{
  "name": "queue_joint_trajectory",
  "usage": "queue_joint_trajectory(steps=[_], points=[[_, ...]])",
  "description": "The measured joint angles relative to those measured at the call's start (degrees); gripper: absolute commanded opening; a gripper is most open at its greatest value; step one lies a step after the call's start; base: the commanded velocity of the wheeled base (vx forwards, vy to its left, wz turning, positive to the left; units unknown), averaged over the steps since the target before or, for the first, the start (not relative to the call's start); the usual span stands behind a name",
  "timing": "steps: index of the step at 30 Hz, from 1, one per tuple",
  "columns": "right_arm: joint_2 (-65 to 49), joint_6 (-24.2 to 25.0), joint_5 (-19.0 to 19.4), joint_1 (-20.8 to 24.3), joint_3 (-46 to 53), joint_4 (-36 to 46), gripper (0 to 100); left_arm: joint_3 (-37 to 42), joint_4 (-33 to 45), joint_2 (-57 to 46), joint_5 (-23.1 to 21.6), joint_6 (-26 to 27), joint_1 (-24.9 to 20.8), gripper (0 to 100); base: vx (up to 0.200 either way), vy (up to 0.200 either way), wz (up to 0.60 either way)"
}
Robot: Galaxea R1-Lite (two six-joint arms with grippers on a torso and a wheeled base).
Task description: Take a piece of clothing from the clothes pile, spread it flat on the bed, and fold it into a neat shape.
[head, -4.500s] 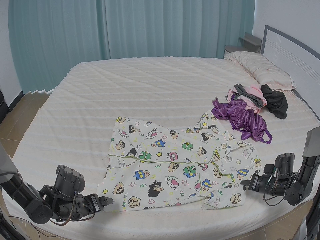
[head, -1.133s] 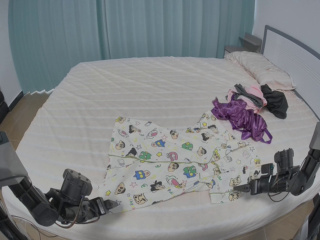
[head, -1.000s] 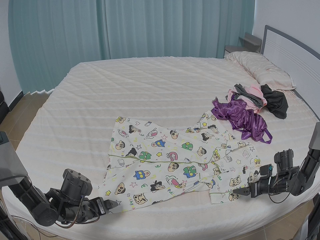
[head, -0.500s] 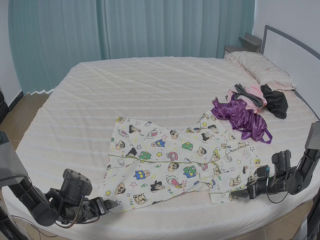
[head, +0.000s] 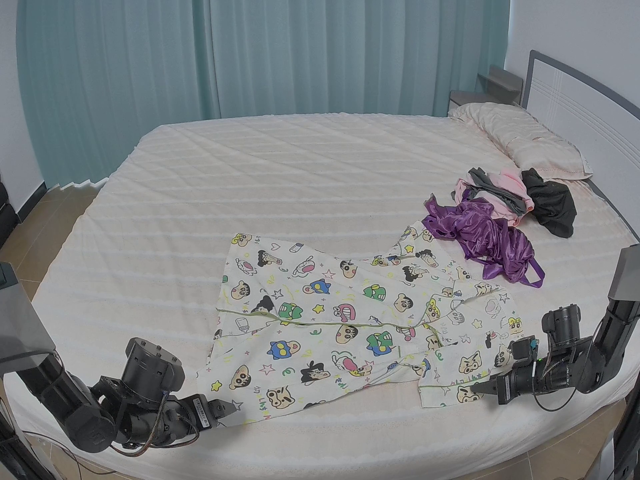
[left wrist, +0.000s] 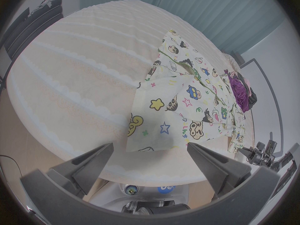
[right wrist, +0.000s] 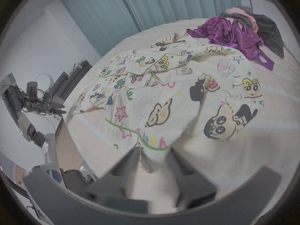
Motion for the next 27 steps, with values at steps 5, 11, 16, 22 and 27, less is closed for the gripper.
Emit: queue_joint_trajectory(steps=[5,11,16,22,27], points=[[-0.8,0.1,0.0,-0.2,1.6,0.0,0,0.0,0.0,0.0,0.0,0.0,0.0,100,0.0,0.0,0.0],[-3.2,0.3,0.0,-0.4,4.3,0.0,0,0.0,0.0,-0.1,0.1,0.0,-0.5,100,0.0,0.0,0.0],[-6.0,1.0,-0.9,-0.8,7.6,1.0,0,0.3,0.0,-0.2,0.1,0.0,-1.5,100,0.0,0.0,0.0],[-8.6,0.3,-0.2,-1.3,11.8,0.5,0,0.7,0.0,0.0,0.1,0.0,-2.4,100,0.0,0.0,0.0],[-9.4,0.2,-0.1,-2.3,13.8,0.2,0,0.8,-0.3,0.9,0.1,-0.3,-2.6,100,0.0,0.0,0.0]])
